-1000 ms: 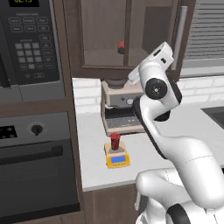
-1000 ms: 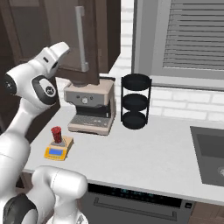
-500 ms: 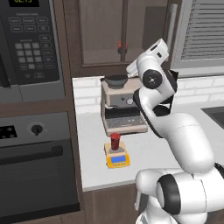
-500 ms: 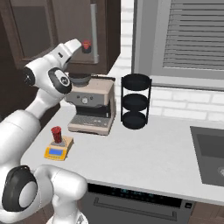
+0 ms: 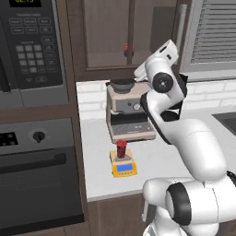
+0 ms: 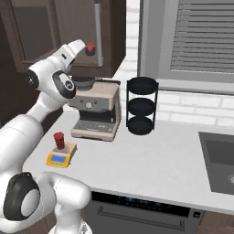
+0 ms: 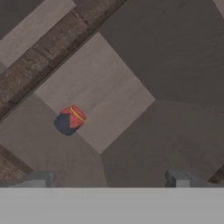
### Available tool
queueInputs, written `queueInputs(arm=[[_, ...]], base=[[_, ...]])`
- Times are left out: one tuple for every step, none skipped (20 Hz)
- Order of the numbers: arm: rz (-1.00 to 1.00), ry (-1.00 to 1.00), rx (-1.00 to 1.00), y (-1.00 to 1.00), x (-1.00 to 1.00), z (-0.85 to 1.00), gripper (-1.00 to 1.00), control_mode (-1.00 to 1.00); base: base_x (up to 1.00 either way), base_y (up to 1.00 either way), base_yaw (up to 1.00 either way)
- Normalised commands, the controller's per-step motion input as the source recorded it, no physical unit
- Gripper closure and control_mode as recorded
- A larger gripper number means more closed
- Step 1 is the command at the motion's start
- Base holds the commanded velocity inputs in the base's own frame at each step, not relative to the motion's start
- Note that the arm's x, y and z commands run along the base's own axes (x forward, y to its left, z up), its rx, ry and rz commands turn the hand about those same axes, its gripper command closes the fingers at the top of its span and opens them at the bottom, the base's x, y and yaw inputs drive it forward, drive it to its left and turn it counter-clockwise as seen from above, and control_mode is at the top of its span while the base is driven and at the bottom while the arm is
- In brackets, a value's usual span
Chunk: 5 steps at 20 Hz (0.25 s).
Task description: Pick the yogurt and place it on the digital scale for weighing, and close the cabinet.
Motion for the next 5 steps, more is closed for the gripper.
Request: queueInputs(arm=[[0.0, 0.0, 0.03, -0.2, 0.56, -0.31, -1.0, -1.0], [0.0, 0.0, 0.03, -0.22, 0.57, -0.36, -1.0, -1.0], [0.0, 0.0, 0.03, -0.22, 0.58, -0.4, -1.0, -1.0], [0.0, 0.0, 0.03, -0.23, 0.59, -0.39, -1.0, -1.0], [0.0, 0.0, 0.02, -0.21, 0.65, -0.46, -1.0, -1.0]], base=[[0.0, 0.0, 0.0], [0.0, 0.0, 0.0], [0.0, 0.0, 0.0], [0.0, 0.0, 0.0], [0.0, 0.0, 0.0]])
